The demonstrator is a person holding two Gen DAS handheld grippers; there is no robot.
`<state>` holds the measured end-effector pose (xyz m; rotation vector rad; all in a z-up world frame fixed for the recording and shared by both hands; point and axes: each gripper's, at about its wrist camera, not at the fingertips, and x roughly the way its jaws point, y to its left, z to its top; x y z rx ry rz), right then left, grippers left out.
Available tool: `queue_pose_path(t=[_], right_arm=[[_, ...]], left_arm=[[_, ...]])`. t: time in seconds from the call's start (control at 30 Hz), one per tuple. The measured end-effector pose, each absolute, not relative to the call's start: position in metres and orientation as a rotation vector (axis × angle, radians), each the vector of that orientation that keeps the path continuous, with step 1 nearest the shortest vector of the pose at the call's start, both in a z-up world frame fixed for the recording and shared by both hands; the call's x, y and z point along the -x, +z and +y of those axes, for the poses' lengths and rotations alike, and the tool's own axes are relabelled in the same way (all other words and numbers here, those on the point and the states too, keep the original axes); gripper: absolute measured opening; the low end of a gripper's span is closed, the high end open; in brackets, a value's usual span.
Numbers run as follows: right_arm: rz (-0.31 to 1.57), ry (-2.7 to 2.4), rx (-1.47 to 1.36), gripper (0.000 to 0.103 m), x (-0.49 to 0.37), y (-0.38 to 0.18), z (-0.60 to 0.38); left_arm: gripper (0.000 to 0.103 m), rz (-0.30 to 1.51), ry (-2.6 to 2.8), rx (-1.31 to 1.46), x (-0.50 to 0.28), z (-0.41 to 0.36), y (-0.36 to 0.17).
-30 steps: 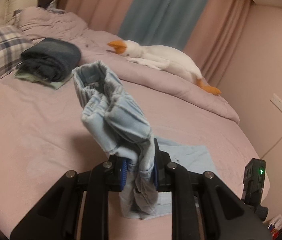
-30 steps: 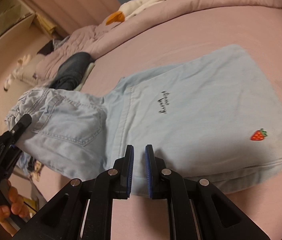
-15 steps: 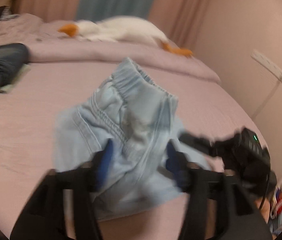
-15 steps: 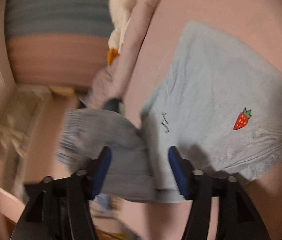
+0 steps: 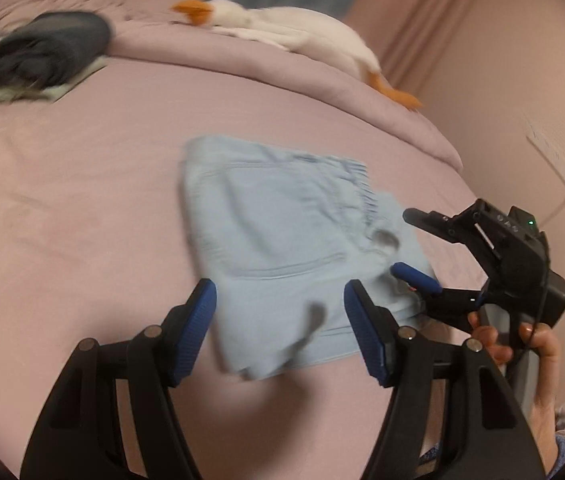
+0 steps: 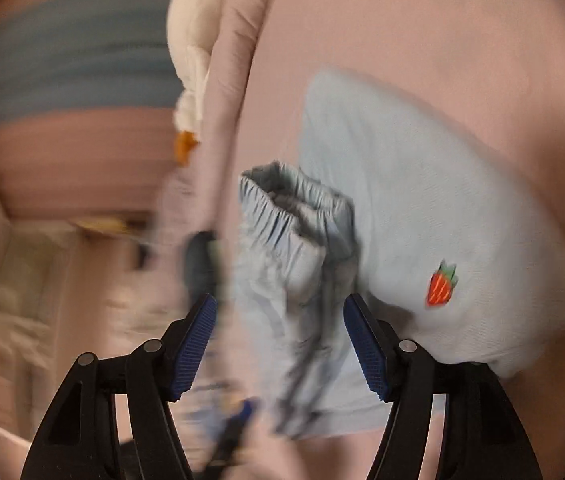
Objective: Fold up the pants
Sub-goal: 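Fold the waistband with the left gripper over onto the leg hems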
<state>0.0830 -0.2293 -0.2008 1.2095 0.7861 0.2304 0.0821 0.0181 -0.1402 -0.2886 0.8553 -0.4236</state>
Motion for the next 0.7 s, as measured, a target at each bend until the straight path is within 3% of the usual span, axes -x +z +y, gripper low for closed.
queue_pose_path(t=[0.2,0.63,0.7], right_arm=[[0.886,0.139,-1.099,0.067,-0.121,-0.201,-0.219],[0.88,0.25,-0.91,0.067,-0.141,-0.187,-0.206],[0.972,0.182,-0.861,0.06,-0.149,-0.197,-0.206]], left_arm=[[0.066,0.875,-0.396,0.368,-0.075,0.041,-0.15],[0.066,0.9,-0.416,0.404,-0.07,0.041,-0.156],[0.066,0.899,-0.42,0.398,-0.07,0.039,-0.155]])
